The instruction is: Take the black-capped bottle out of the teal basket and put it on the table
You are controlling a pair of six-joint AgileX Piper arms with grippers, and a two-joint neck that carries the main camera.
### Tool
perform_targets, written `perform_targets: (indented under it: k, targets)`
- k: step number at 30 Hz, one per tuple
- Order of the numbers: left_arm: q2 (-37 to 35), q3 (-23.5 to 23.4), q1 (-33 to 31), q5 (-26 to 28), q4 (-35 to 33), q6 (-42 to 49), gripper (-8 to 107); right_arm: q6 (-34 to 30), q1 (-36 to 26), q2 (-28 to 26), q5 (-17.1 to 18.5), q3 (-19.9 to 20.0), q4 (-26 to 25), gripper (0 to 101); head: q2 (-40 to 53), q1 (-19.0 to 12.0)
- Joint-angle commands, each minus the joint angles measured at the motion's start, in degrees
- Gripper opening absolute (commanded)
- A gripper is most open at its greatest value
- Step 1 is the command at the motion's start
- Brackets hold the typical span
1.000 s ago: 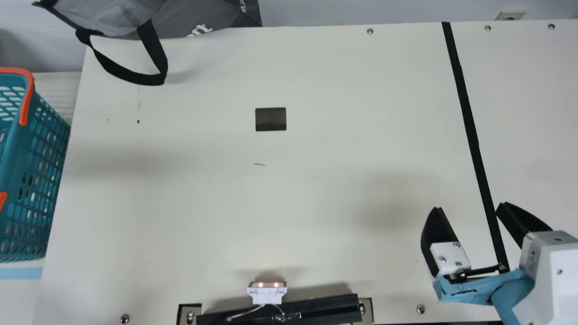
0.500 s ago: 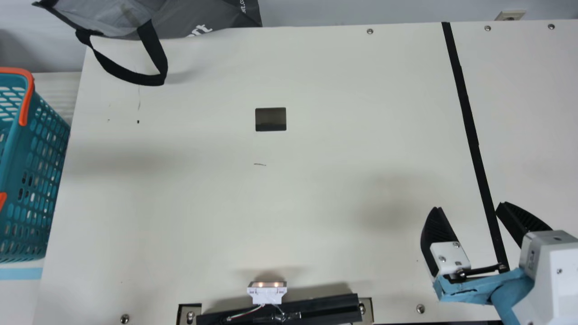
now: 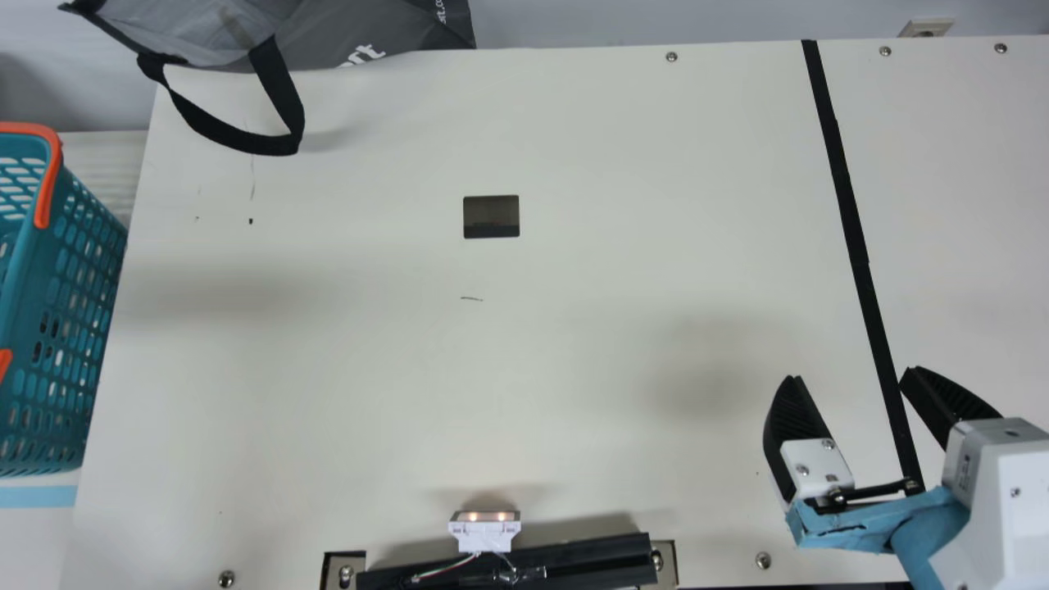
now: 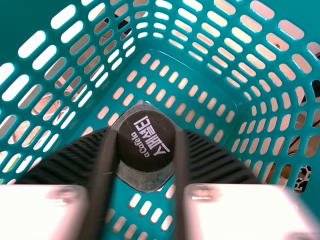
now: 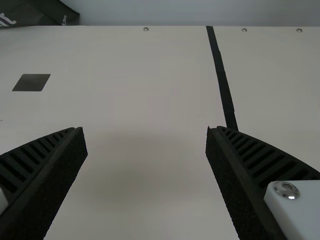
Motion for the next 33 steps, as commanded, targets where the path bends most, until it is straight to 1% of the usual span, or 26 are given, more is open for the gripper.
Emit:
perform_targets:
  k: [1, 3, 12, 13, 14, 15, 24, 26, 27, 29, 30, 31, 32, 33]
  targets:
    - [0.1, -0.06, 0.07, -0.1, -0.1, 0.14, 10, 0.0, 0.0, 0.0, 0.0, 0.0, 0.0, 91, 0.47, -0.21]
    - [0.14, -0.08, 0.11, -0.15, -0.17, 0.25, 0, 0.0, 0.0, 0.0, 0.0, 0.0, 0.0, 91, 0.47, -0.21]
    - [0.21, -0.21, 0.46, -0.09, -0.35, 0.56, 0, 0.0, 0.0, 0.0, 0.0, 0.0, 0.0, 91, 0.47, -0.21]
    - [0.23, -0.22, 0.52, -0.09, -0.36, 0.6, 11, 0.0, 0.0, 0.0, 0.0, 0.0, 0.0, 91, 0.47, -0.21]
    - [0.26, -0.23, 0.58, -0.13, -0.35, 0.63, 52, 0.0, 0.0, 0.0, 0.0, 0.0, 0.0, 91, 0.47, -0.21]
    - [0.3, -0.25, 0.64, -0.16, -0.31, 0.64, 107, 0.0, 0.0, 0.0, 0.0, 0.0, 0.0, 91, 0.47, -0.21]
    - [0.81, -0.31, 1.04, -0.59, -0.21, 0.85, 107, 0.0, 0.0, 0.0, -0.1, 0.0, 0.2, 91, 0.47, -0.21]
    - [0.93, -0.31, 1.08, -0.67, -0.3, 0.95, 70, 0.0, 0.0, 0.0, -0.1, 0.0, 0.2, 91, 0.47, -0.21]
    - [0.99, -0.32, 1.09, -0.7, -0.34, 0.98, 54, 0.0, 0.0, 0.0, -0.1, 0.0, 0.2, 91, 0.47, -0.21]
    - [1.16, -0.34, 1.09, -0.78, -0.52, 1.15, 53, 0.0, 0.0, 0.0, -0.1, 0.0, 0.2, 91, 0.47, -0.21]
    - [1.26, -0.37, 1.09, -0.81, -0.57, 1.17, 42, 0.0, 0.0, 0.0, -0.1, 0.0, 0.2, 91, 0.47, -0.21]
    - [1.39, -0.42, 1.09, -0.86, -0.67, 1.25, 10, 0.0, 0.0, 0.0, -0.1, 0.0, 0.2, 91, 0.47, -0.21]
    - [1.52, -0.47, 1.1, -0.9, -0.77, 1.34, 0, 0.0, 0.0, 0.0, -0.1, 0.0, 0.2, 91, 0.47, -0.21]
    - [1.64, -0.5, 1.12, -0.94, -0.89, 1.43, 0, 0.0, 0.0, 0.0, -0.1, 0.0, 0.2, 91, 0.47, -0.21]
